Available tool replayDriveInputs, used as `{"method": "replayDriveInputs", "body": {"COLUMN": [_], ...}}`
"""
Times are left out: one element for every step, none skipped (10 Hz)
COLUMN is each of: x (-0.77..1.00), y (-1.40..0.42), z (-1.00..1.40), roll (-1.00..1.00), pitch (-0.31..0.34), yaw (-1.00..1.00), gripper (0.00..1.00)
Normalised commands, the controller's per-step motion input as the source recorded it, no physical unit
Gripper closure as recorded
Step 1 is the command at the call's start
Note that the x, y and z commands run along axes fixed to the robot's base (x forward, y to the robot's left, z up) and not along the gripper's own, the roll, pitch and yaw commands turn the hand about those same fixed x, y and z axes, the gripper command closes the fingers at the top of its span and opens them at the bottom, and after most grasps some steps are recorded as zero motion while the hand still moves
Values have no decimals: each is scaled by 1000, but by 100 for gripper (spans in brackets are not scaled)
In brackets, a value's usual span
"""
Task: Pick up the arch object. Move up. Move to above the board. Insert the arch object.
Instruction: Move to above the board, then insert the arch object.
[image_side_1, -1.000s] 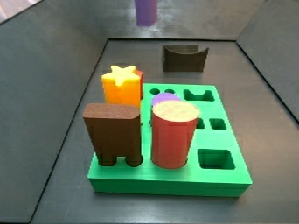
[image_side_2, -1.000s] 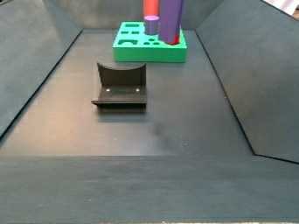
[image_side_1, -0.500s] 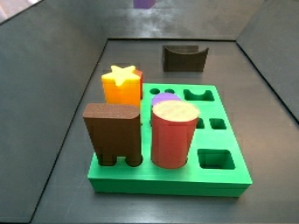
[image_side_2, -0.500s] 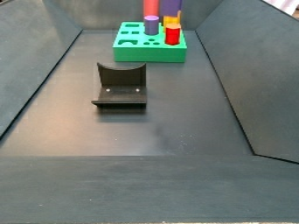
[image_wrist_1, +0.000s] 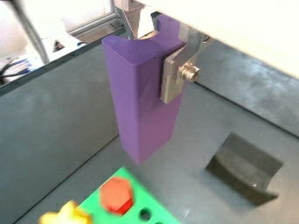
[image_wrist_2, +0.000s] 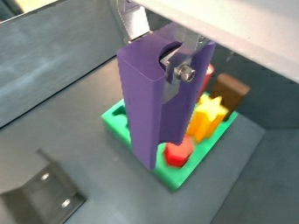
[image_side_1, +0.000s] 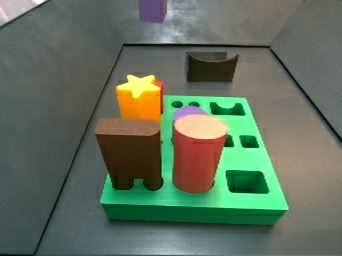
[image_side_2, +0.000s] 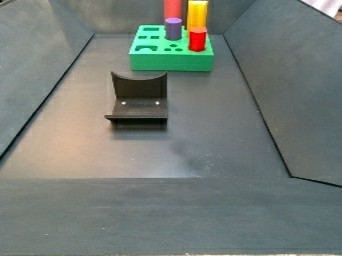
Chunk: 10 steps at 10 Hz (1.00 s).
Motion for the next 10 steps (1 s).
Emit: {"method": "replayDriveInputs", "body": {"x": [12,37,48,65,63,9,0,420,189,137], "y": [-1000,-843,-668,-341,-175,-74,0,0,0,51], "z": [95,93,80,52,39,0,0,0,0,-40], "roll": [18,18,13,10,9,0,0,0,0,14], "pitch": [103,111,118,133,126,-4,0,-9,-26,-20], "yaw": [27,17,16,13,13,20,-109,-689,-900,-949], "gripper": [100,100,100,100,100,100,100,100,100,100]}}
